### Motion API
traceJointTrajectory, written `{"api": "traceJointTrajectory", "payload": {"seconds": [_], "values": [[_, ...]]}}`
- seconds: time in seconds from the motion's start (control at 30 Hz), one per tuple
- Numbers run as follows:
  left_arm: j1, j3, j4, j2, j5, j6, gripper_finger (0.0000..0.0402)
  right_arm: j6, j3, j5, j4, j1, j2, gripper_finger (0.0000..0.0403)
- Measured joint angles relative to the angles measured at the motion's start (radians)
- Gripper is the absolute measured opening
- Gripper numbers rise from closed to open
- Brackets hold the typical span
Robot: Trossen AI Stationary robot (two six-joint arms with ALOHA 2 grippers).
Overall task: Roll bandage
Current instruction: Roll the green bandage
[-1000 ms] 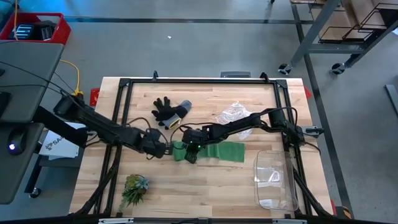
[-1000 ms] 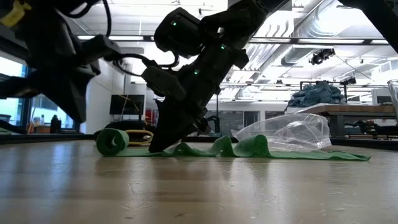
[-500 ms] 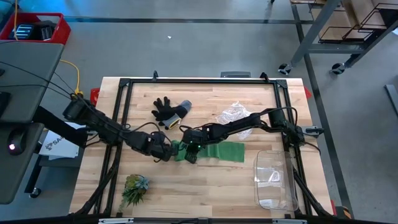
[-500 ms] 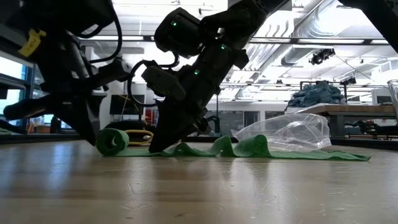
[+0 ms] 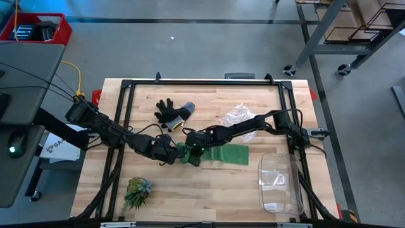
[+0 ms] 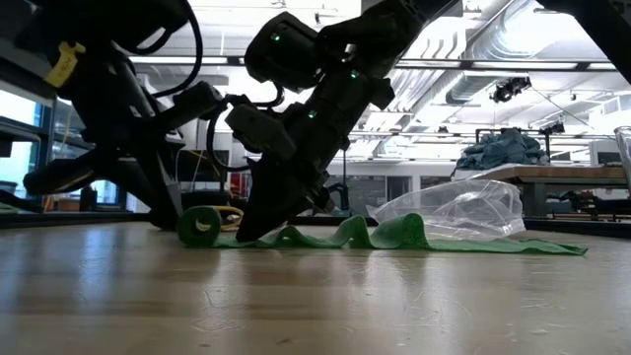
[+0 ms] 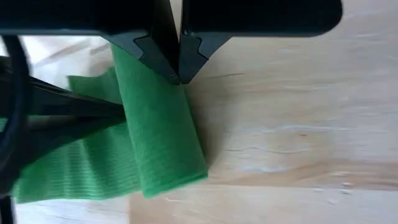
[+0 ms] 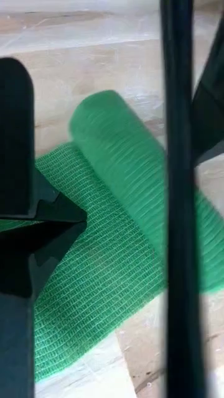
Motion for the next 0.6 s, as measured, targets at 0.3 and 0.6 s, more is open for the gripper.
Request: {"api": "traceJointTrajectory", "payload": {"seconds": [0.3, 0.6], "values": [[0.000, -0.002, 0.016, -0.028, 0.000, 0.050, 0.0000, 0.000, 0.026, -0.001, -0.029, 0.000, -0.005, 0.0000], [0.009, 0.002, 0.005, -0.053, -0.046, 0.064, 0.0000, -0.053, 0.050, 0.029, -0.128, -0.008, -0.049, 0.0000]]}}
